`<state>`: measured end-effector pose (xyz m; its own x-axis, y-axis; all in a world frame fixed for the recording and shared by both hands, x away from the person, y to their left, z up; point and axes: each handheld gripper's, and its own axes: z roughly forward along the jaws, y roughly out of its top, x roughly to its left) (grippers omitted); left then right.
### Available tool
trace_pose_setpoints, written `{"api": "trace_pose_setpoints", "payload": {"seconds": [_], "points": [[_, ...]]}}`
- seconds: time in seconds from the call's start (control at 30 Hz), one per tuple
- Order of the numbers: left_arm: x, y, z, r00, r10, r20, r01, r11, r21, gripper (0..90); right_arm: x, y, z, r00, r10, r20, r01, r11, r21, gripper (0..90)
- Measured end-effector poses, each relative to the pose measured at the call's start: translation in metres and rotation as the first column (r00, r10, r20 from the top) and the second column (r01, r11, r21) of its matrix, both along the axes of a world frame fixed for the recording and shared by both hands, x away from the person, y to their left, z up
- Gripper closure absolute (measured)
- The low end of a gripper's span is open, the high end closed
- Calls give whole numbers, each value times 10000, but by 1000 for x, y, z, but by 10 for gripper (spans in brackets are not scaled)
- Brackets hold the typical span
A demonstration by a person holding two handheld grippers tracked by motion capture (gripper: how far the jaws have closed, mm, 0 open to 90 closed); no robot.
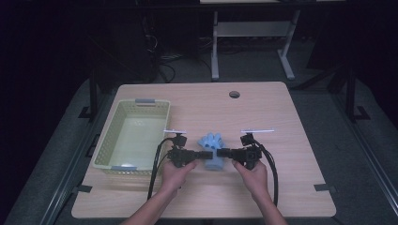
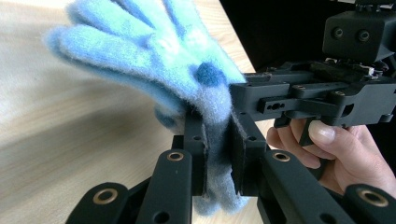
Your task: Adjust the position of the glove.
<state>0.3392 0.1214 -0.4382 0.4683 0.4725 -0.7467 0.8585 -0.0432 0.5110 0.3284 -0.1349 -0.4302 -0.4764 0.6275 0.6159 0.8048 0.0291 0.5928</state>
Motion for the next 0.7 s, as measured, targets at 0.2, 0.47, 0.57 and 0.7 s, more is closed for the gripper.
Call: {"api": "trace_pose_setpoints", "payload": {"seconds": [0.2, 0.47, 0.57, 0.7], "points": [[1, 9, 11, 9998, -71, 198, 73, 9999, -114, 784, 3, 7, 14, 9997, 163, 207, -163, 9999, 20, 803], [2, 18, 23, 9996, 37, 280, -27, 9994, -355, 784, 8, 15, 29, 9981, 484, 372, -485, 9988, 4, 803], [1, 21, 26, 9994, 77, 331, -64, 9993, -375, 784, 9, 16, 32, 9978, 507, 436, -508, 9987, 5, 803], [1, 25, 32, 9992, 102, 388, -86, 9991, -418, 784, 10, 20, 39, 9968, 593, 543, -599, 9982, 84, 803]]}}
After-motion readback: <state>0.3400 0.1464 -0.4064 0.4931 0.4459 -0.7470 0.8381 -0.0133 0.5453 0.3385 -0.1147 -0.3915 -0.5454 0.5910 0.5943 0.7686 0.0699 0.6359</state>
